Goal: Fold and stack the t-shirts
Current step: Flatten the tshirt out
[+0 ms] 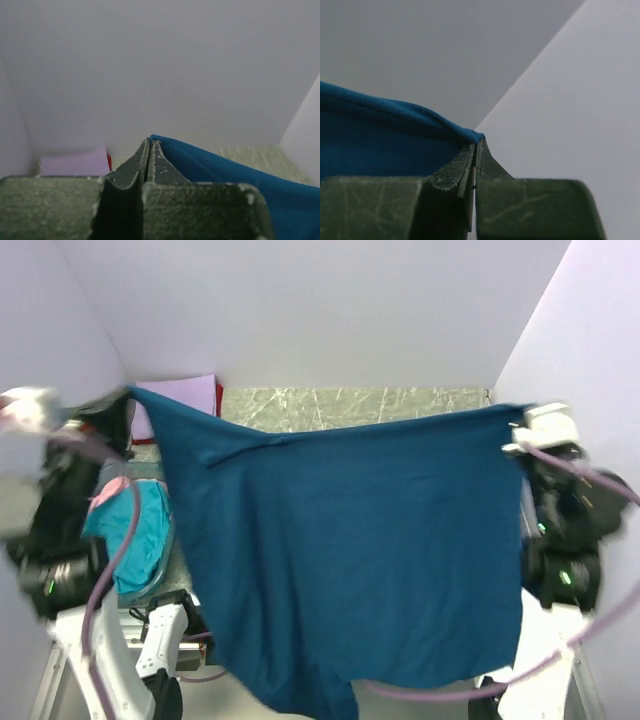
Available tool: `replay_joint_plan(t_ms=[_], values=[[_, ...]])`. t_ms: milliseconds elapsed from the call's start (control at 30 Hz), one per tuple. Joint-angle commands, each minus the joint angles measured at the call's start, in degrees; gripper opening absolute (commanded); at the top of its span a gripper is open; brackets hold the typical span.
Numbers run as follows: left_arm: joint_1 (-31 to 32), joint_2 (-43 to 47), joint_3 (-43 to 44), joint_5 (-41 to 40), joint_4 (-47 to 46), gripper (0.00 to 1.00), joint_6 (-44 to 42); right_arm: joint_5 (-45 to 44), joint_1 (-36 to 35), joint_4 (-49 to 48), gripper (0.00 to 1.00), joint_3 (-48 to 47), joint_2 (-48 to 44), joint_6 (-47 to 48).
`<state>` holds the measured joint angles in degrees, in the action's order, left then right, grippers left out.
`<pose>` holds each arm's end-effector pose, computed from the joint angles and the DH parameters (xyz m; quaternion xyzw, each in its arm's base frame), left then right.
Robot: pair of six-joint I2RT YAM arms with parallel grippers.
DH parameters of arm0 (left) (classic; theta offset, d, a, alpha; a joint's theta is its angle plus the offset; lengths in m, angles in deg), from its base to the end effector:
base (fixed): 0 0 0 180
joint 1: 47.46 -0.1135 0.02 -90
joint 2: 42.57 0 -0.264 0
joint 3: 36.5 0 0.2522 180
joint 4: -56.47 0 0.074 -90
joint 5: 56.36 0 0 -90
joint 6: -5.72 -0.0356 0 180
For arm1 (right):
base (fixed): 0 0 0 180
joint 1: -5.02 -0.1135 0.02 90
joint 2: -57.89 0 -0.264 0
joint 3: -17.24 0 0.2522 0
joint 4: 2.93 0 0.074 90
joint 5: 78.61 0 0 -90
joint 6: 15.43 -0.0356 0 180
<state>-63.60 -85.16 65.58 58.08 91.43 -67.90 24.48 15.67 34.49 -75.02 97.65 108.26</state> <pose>0.0526 -0.0001 0.5536 0.0229 0.5572 -0.1162 0.8219 0.0757 -0.0060 0.5107 -0.2093 0.5740 -0.2334 0.7565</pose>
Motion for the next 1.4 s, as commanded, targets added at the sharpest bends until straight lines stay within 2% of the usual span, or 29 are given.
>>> replay_joint_plan(t_ms=[0,133,233,333,400,500,600,733,833,1000,1133,1267,1367], values=[[-0.2,-0.3,-8.1,4.6,-0.7,0.01,0.2,5.5,0.2,0.8,0.00,9.1,1.8,3.7],[-0.1,-4.1,-18.9,5.9,-5.9,0.01,1.4,7.1,0.2,-5.3,0.00,21.5,5.2,4.3],[1.8,-8.1,-24.8,3.6,-10.1,0.01,2.2,7.7,0.2,-10.1,0.00,25.3,11.8,4.5],[7.5,-16.4,-28.5,-2.6,-16.0,0.01,0.5,8.3,0.2,-14.7,0.00,25.5,20.9,3.3],[9.9,-20.3,-29.0,-3.9,-18.7,0.01,0.1,8.5,0.1,-15.7,0.00,23.8,28.9,2.4],[11.7,-29.9,-25.9,-6.2,-20.8,0.00,0.5,7.5,-0.1,-16.2,0.00,18.6,38.3,1.0],[13.1,-39.8,-19.3,-9.1,-20.8,0.00,0.9,6.3,-0.2,-16.5,0.00,13.9,45.1,0.2],[14.6,-52.8,-7.8,-13.0,-18.5,0.00,2.2,4.8,-0.5,-16.1,0.00,8.0,51.5,-0.3],[15.5,-59.1,-1.8,-16.2,-16.1,0.00,2.3,3.5,-0.8,-15.1,0.00,4.4,55.8,-0.5],[15.8,-62.1,-0.2,-18.4,-16.5,0.00,2.6,1.1,-1.5,-12.6,0.00,0.0,61.8,0.2],[15.8,-65.6,3.1,-18.9,-12.1,0.00,2.3,-1.1,-1.5,-10.8,0.00,-3.7,65.3,0.1],[15.9,-65.3,2.1,-20.1,-12.1,0.00,1.7,-0.9,-1.6,-8.5,0.00,-6.3,67.3,-0.5],[18.3,-65.3,2.1,-21.9,-10.0,0.00,1.3,-1.2,-1.9,-5.6,0.00,-8.2,68.6,-0.2]])
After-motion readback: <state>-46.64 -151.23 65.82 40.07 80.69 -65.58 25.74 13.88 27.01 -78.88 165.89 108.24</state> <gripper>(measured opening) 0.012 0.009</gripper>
